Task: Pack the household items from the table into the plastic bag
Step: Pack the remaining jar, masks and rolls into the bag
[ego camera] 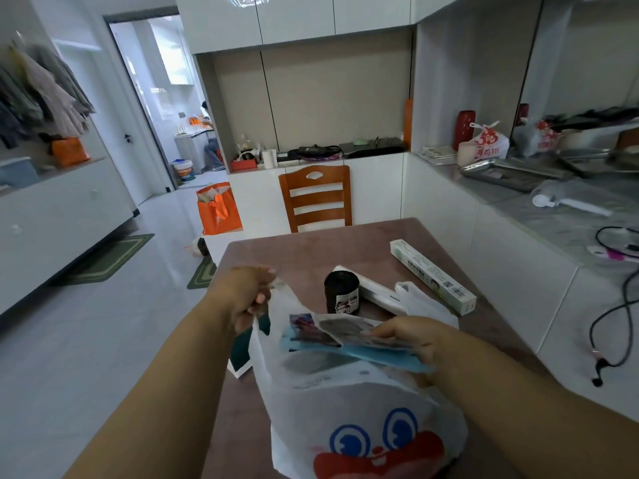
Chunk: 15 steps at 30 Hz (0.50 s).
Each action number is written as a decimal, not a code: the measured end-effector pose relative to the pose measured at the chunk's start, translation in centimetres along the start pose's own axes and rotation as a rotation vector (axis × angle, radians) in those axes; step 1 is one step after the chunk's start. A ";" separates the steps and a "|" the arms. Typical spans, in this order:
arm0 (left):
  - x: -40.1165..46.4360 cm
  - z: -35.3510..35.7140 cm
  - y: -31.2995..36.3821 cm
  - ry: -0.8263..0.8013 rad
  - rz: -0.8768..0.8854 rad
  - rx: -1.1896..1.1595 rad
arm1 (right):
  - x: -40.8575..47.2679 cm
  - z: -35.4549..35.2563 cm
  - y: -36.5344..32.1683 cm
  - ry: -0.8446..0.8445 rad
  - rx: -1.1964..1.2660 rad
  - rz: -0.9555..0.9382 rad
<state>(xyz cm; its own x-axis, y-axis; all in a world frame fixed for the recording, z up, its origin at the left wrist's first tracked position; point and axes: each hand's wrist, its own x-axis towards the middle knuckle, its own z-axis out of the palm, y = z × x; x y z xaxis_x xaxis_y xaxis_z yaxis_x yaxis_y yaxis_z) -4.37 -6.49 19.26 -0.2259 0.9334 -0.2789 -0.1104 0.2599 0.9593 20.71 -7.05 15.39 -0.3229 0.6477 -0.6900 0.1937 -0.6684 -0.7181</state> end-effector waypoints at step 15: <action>-2.1 0.9 0.8 0.018 0.032 0.186 | 2.0 5.3 2.0 0.168 -0.099 0.010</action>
<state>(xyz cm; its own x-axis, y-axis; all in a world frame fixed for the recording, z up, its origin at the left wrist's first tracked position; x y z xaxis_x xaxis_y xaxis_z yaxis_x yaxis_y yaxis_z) -3.11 -8.01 20.66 -0.2439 0.9377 -0.2475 0.0772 0.2731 0.9589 15.51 -9.03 13.00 -0.1632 0.6987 -0.6965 0.2892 -0.6411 -0.7109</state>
